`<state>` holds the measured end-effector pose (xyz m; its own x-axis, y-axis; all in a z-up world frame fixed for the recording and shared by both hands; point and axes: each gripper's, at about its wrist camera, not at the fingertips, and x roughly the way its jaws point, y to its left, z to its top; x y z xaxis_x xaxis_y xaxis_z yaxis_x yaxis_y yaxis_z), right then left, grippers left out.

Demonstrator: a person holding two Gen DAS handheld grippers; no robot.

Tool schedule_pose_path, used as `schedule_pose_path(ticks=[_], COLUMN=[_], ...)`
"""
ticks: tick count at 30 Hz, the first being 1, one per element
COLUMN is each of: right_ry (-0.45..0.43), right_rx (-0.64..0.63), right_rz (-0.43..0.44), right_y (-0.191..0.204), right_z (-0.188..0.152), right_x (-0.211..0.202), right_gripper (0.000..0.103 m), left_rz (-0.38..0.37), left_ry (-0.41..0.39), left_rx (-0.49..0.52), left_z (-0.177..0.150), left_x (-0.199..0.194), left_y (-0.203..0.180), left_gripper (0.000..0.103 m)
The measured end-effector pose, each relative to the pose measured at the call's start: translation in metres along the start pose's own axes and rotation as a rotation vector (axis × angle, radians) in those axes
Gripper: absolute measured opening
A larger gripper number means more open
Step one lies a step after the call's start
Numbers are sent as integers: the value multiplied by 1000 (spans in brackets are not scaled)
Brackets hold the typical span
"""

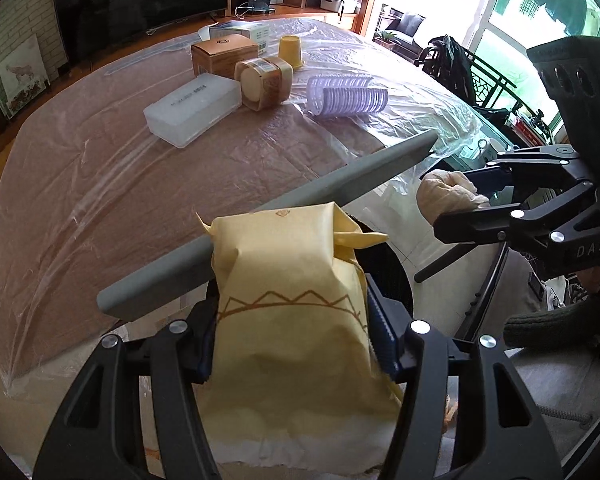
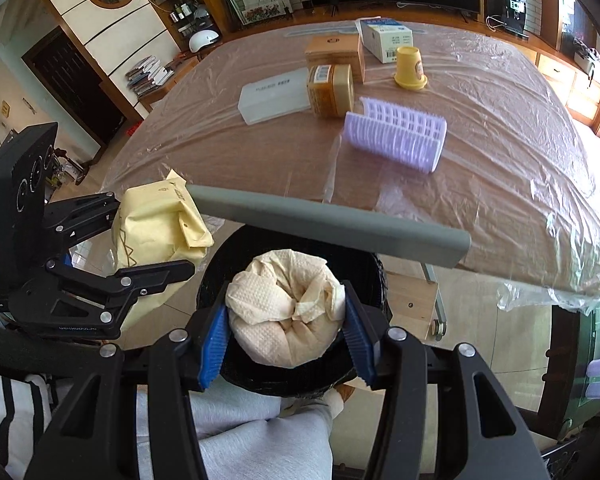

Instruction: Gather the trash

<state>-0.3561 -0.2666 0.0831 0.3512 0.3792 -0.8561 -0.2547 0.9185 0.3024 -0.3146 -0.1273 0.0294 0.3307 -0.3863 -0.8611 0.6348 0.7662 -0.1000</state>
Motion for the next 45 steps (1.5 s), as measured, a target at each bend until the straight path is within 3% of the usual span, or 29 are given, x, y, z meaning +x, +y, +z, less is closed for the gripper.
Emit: schedule_pose_path(ticks=[13,42,44,45], right_ry=[64,117,113,113], right_rx=[20,68,70,73], right_rz=[-11,-92,-68,-60], right_y=[-5,-21,-19,-18], right_z=[-22,-15,-16,-16], right_x=[26,87,86,85], right_gripper=[50,51,55,69], left_rz=[0,49,51,53], left_ry=[75,151,144,145], left_rx=[12,-32,-35,-37], left_z=[-19,-18,-17,-16], left_x=[27,80,79,78], left_y=[-11,4,3,4], left_gripper=[59,59,65,72])
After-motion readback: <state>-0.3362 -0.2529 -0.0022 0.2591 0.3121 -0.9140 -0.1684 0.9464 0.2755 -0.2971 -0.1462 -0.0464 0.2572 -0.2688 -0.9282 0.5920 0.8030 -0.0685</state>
